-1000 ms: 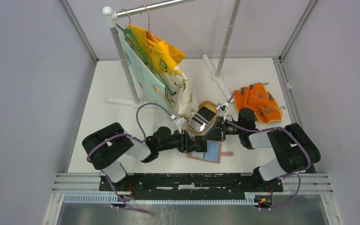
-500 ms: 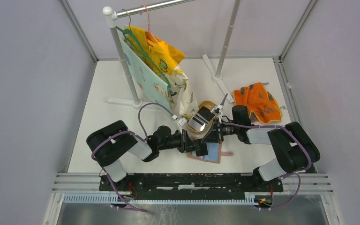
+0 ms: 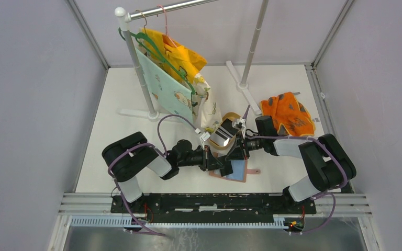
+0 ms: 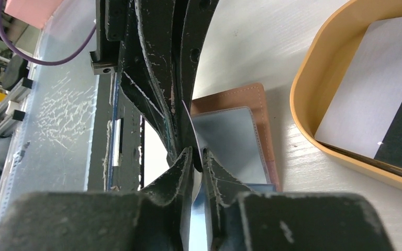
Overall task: Put the credit cards into the card holder
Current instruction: Open the card holder at the center of the board, then insert the credit card into the card holder.
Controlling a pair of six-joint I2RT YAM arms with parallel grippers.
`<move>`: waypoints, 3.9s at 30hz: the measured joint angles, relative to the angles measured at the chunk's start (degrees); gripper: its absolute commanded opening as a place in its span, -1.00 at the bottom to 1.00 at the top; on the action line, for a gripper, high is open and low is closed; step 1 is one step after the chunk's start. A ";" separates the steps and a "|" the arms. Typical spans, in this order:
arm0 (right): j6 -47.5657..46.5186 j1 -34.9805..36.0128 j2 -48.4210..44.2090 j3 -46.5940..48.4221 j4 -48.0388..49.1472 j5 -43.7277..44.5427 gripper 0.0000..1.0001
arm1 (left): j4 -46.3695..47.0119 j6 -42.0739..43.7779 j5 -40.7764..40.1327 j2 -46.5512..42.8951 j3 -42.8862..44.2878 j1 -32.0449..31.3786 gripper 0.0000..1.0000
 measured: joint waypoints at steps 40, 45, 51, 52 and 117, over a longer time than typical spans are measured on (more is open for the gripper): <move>-65.22 10.73 -28.13 -5.90 -30.71 22.40 0.96 | 10.84 -0.33 -5.29 1.70 -5.75 1.11 -0.96; -66.25 15.65 -26.08 -5.95 -31.26 26.29 0.96 | 16.83 -2.69 -7.50 4.09 -8.85 1.29 -0.96; -66.90 17.53 -25.81 -5.95 -31.54 30.58 0.96 | 19.10 -3.34 -8.90 4.37 -9.84 1.31 -0.96; -66.82 17.59 -25.83 -5.95 -31.52 31.04 0.96 | 18.78 -3.34 -9.01 4.04 -9.86 1.31 -0.96; -60.04 11.32 -18.69 2.29 -38.14 44.33 0.42 | -14.69 -17.51 -27.93 -14.14 -5.68 -7.50 -0.96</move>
